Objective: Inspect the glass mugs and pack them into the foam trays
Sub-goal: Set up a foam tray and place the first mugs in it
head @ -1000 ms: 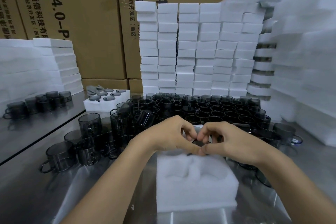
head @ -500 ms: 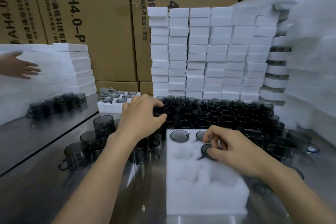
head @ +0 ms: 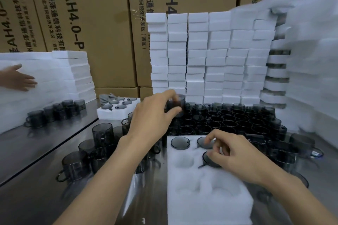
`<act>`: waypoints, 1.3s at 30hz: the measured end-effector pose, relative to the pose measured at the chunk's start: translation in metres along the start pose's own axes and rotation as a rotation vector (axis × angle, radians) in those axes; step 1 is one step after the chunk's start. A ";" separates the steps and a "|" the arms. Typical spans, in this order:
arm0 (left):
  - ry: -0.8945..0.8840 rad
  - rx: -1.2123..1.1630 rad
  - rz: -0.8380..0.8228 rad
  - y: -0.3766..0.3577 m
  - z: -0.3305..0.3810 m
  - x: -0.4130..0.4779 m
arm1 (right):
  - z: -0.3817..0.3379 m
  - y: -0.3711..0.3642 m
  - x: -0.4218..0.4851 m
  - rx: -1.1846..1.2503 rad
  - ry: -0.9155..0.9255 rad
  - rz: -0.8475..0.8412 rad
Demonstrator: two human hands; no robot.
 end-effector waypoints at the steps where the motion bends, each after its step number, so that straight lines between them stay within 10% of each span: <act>1: -0.056 -0.051 0.079 0.007 0.011 0.001 | 0.001 0.000 0.000 -0.009 0.001 0.002; 9: -0.393 -0.371 0.688 0.066 0.062 -0.018 | 0.001 -0.006 0.001 -0.112 0.034 0.007; 17: -0.522 -0.429 0.832 0.101 0.078 -0.036 | -0.004 -0.005 -0.001 -0.116 0.058 0.027; 20: -0.220 -1.017 0.603 0.081 0.047 -0.010 | -0.003 -0.005 -0.001 -0.119 0.062 0.032; 24: 0.592 -2.045 -0.244 -0.011 0.035 0.014 | -0.001 -0.005 0.000 -0.117 0.057 0.035; 39: 0.862 -2.011 -0.322 -0.070 -0.011 0.004 | -0.006 -0.003 -0.004 -0.096 0.062 0.045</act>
Point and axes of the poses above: each hand's wrist, its own x-axis towards the middle knuckle, its own y-axis out of the back of the hand, z = x × y, the point moved 8 cm from there along x, towards the middle knuckle, and after that the axes turned 1 degree about y, right-handed, at the moved point
